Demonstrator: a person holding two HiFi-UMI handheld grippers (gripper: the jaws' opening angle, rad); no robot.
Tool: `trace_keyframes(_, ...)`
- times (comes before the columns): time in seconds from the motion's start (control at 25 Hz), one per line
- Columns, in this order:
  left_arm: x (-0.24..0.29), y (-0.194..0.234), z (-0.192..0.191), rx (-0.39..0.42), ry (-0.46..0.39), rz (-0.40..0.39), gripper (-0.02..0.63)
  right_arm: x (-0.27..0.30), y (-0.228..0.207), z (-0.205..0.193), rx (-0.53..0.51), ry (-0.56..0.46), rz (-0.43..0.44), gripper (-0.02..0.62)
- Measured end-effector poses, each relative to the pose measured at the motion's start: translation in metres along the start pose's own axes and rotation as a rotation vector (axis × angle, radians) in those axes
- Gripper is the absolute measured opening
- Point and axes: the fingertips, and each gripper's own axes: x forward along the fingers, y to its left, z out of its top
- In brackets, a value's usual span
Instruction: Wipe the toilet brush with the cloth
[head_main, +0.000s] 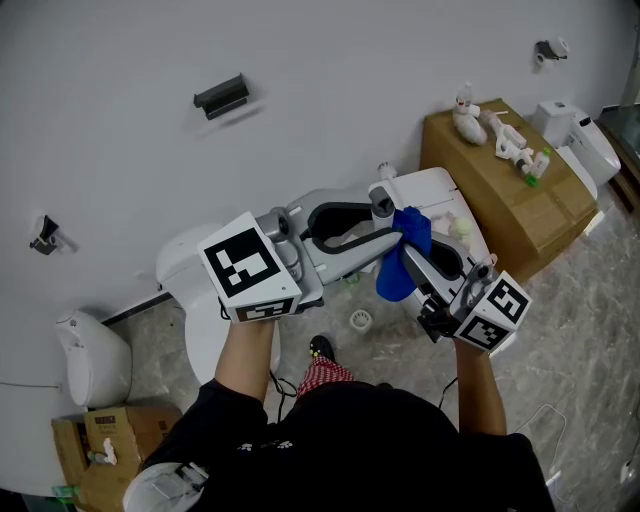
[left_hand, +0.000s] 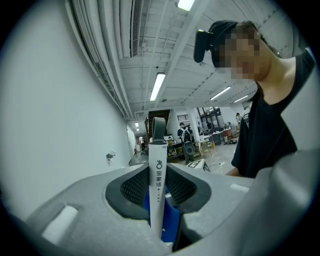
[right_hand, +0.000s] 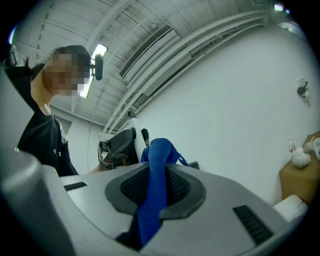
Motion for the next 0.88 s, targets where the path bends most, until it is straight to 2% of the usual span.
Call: trace_keyframes(0.88,0.0,0.003,0.008,-0.002,-0.031,0.023,0.103,-0.001,-0.006,-0.016,0.015,0.032,-0.007,0.063)
